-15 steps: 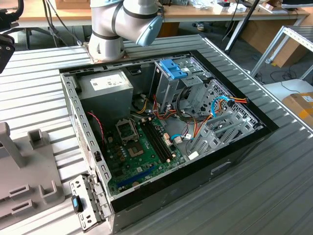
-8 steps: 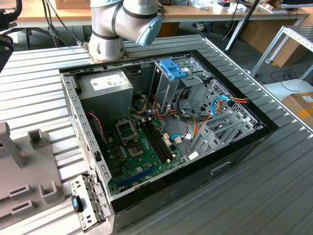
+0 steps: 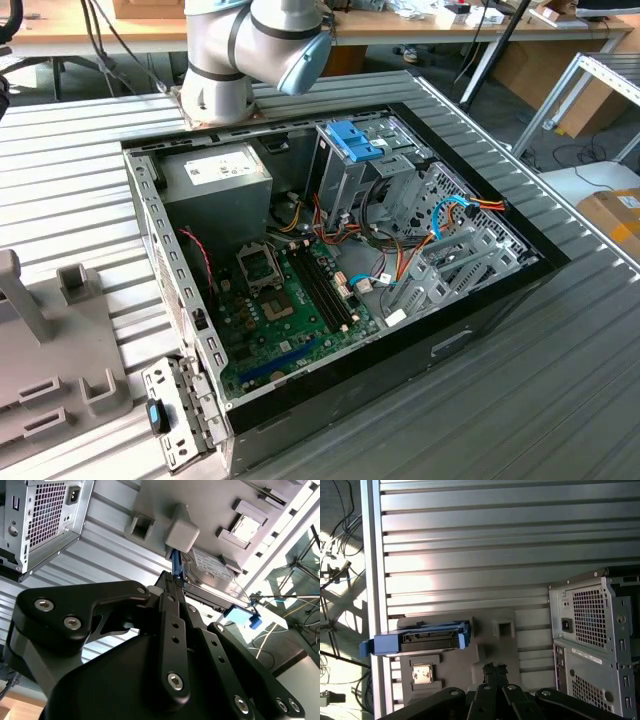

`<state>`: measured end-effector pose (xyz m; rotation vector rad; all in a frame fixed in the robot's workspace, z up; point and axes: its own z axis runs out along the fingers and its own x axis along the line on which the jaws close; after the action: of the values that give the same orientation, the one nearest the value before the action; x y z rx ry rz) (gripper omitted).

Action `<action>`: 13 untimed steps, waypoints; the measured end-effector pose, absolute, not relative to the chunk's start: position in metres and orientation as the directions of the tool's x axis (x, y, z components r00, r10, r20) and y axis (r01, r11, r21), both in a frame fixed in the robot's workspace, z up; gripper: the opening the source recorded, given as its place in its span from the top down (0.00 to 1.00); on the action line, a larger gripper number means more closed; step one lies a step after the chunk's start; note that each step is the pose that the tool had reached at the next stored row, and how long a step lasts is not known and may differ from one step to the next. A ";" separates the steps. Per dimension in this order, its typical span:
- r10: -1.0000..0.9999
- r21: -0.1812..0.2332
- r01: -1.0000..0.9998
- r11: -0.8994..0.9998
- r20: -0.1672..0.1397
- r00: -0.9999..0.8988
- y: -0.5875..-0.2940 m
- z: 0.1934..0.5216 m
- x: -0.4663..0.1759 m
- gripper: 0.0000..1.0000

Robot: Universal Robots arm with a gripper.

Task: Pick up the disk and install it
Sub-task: 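Reach for the disk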

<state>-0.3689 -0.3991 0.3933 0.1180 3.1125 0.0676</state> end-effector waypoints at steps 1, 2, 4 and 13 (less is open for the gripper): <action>0.076 0.044 0.075 0.996 -0.025 -0.997 -0.399 0.393 -0.370 0.89; 0.076 0.044 0.075 0.996 -0.025 -0.997 -0.399 0.393 -0.371 0.89; 0.076 0.044 0.075 0.996 -0.025 -0.997 -0.399 0.393 -0.373 0.89; 0.076 0.044 0.075 0.996 -0.024 -0.997 -0.399 0.393 -0.406 0.89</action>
<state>-0.4064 -0.3991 0.3932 0.1180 3.1125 0.0676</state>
